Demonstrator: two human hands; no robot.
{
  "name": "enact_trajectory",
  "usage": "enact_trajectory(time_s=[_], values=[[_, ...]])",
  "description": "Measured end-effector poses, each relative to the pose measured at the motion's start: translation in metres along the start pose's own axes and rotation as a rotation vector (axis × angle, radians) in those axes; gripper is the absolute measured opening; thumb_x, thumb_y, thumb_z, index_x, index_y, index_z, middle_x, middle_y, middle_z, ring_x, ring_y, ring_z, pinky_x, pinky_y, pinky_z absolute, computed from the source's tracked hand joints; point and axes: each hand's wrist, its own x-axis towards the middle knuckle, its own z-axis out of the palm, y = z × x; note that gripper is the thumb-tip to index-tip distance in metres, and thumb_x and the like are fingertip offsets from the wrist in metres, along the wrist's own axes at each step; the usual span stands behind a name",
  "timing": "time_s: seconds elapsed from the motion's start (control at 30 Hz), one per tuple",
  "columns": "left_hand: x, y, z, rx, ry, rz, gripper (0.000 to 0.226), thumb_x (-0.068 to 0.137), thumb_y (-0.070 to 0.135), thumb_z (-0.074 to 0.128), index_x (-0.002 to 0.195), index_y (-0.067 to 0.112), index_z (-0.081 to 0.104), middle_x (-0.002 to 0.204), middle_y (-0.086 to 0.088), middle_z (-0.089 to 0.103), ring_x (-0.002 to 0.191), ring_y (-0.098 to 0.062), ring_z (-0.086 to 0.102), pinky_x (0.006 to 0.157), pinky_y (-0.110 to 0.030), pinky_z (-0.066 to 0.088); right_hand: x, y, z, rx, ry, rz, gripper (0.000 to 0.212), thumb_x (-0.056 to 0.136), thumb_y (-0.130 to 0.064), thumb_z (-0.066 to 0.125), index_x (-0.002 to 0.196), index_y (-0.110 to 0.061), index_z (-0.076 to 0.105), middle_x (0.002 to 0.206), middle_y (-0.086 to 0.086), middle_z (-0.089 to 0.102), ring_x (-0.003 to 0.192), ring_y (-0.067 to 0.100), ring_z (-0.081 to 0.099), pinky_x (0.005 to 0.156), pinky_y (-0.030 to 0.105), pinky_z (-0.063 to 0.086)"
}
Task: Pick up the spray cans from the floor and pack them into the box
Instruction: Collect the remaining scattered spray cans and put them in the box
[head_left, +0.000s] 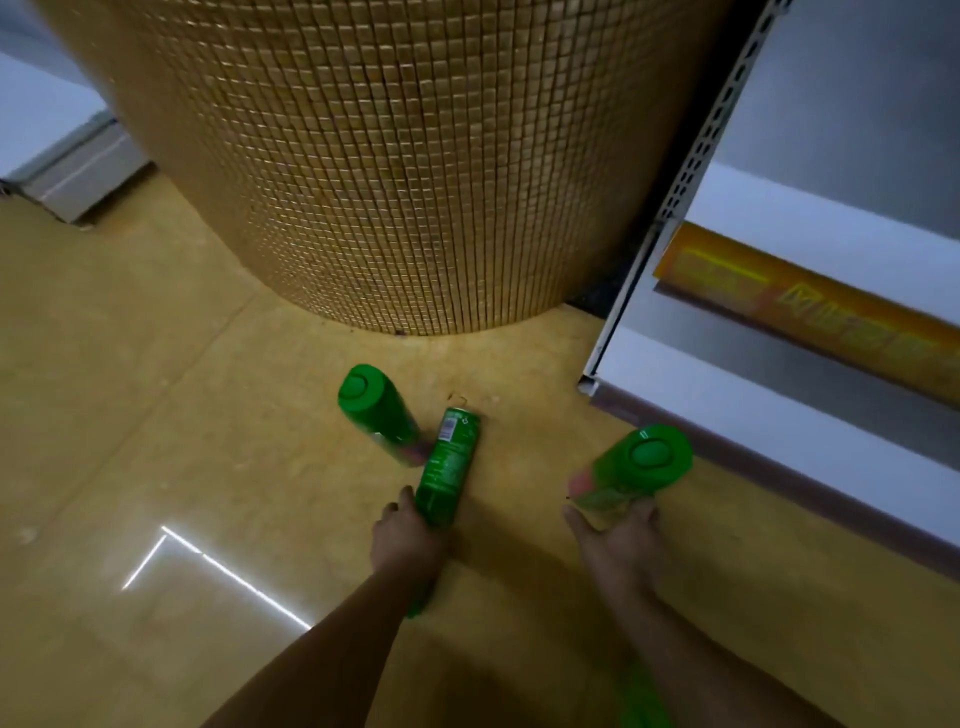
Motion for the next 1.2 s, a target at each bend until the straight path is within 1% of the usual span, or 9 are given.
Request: enact_trajectory(time_s=[0.13, 0.27, 0.43, 0.53, 0.63, 0.83, 1.0, 1.1, 1.2], values=[[0.016, -0.009, 0.011, -0.045, -0.052, -0.031, 0.089, 0.081, 0.043, 0.071, 0.153, 0.019, 0.024, 0.133, -0.012, 0.056, 0.118, -0.030, 0.057, 0.097, -0.044, 0.051, 0.012, -0.004, 0.009, 0.242, 0.099, -0.008, 0.093, 0.064, -0.046, 0.090, 0.132, 0.000, 0.047, 0.124, 0.022, 0.062, 0.112, 0.039, 0.061, 0.092, 0.043, 0.051], [0.021, -0.014, 0.019, 0.010, -0.015, -0.030, 0.072, 0.082, 0.040, 0.070, 0.142, 0.019, 0.036, 0.122, -0.009, 0.058, 0.109, -0.028, 0.060, 0.091, -0.044, 0.053, 0.019, -0.001, 0.017, 0.417, 0.157, 0.003, 0.079, 0.061, -0.053, 0.089, 0.122, -0.012, 0.059, 0.110, 0.008, 0.071, 0.103, 0.029, 0.067, 0.087, 0.047, 0.056], [0.015, -0.019, 0.024, 0.071, -0.082, -0.071, 0.053, 0.077, 0.041, 0.072, 0.121, 0.015, 0.056, 0.107, -0.006, 0.058, 0.093, -0.022, 0.059, 0.081, -0.036, 0.055, 0.022, -0.005, 0.016, 0.404, 0.180, 0.011, 0.071, 0.061, -0.044, 0.093, 0.117, -0.012, 0.063, 0.105, 0.006, 0.073, 0.096, 0.026, 0.070, 0.082, 0.042, 0.058], [0.004, -0.014, 0.013, 0.011, -0.069, -0.052, 0.055, 0.072, 0.049, 0.075, 0.112, 0.013, 0.060, 0.101, -0.005, 0.061, 0.086, -0.020, 0.062, 0.077, -0.034, 0.057, 0.017, -0.015, 0.007, 0.328, 0.168, -0.009, 0.068, 0.059, -0.041, 0.095, 0.113, -0.011, 0.066, 0.101, 0.007, 0.074, 0.094, 0.028, 0.070, 0.077, 0.040, 0.058], [-0.020, 0.002, -0.018, -0.027, -0.067, -0.054, 0.058, 0.071, 0.055, 0.076, 0.106, 0.011, 0.064, 0.098, -0.006, 0.064, 0.083, -0.020, 0.063, 0.067, -0.029, 0.052, -0.003, -0.032, -0.015, 0.256, 0.140, -0.059, 0.066, 0.060, -0.036, 0.095, 0.113, -0.009, 0.067, 0.100, 0.010, 0.074, 0.092, 0.029, 0.070, 0.075, 0.037, 0.057], [-0.124, 0.047, -0.109, -0.189, -0.121, -0.080, 0.054, 0.069, 0.047, 0.080, 0.105, 0.010, 0.065, 0.094, -0.006, 0.067, 0.082, -0.021, 0.066, 0.074, -0.036, 0.060, -0.078, -0.087, -0.111, 0.151, 0.041, -0.160, 0.057, 0.062, -0.037, 0.093, 0.109, -0.013, 0.071, 0.089, 0.004, 0.074, 0.083, 0.023, 0.070, 0.067, 0.026, 0.050], [-0.244, 0.093, -0.213, -0.287, -0.148, -0.054, 0.053, 0.067, 0.046, 0.081, 0.103, 0.009, 0.065, 0.092, -0.005, 0.067, 0.079, -0.021, 0.067, 0.073, -0.038, 0.061, -0.160, -0.149, -0.229, 0.092, 0.029, -0.227, 0.057, 0.056, -0.043, 0.094, 0.099, -0.013, 0.073, 0.085, 0.003, 0.074, 0.078, 0.022, 0.070, 0.062, 0.028, 0.051], [-0.314, 0.116, -0.276, -0.314, -0.159, -0.034, 0.052, 0.068, 0.044, 0.080, 0.103, 0.009, 0.065, 0.092, -0.005, 0.066, 0.079, -0.021, 0.066, 0.073, -0.037, 0.061, -0.215, -0.184, -0.303, 0.109, 0.014, -0.240, 0.054, 0.054, -0.042, 0.093, 0.097, -0.016, 0.071, 0.085, 0.002, 0.074, 0.077, 0.022, 0.069, 0.064, 0.035, 0.057], [-0.377, 0.138, -0.332, -0.256, -0.184, 0.042, 0.050, 0.071, 0.044, 0.079, 0.102, 0.008, 0.063, 0.092, -0.006, 0.065, 0.080, -0.021, 0.065, 0.071, -0.035, 0.059, -0.269, -0.208, -0.372, 0.143, 0.010, -0.245, 0.051, 0.054, -0.039, 0.092, 0.096, -0.018, 0.069, 0.082, -0.002, 0.072, 0.075, 0.020, 0.067, 0.064, 0.037, 0.058]])
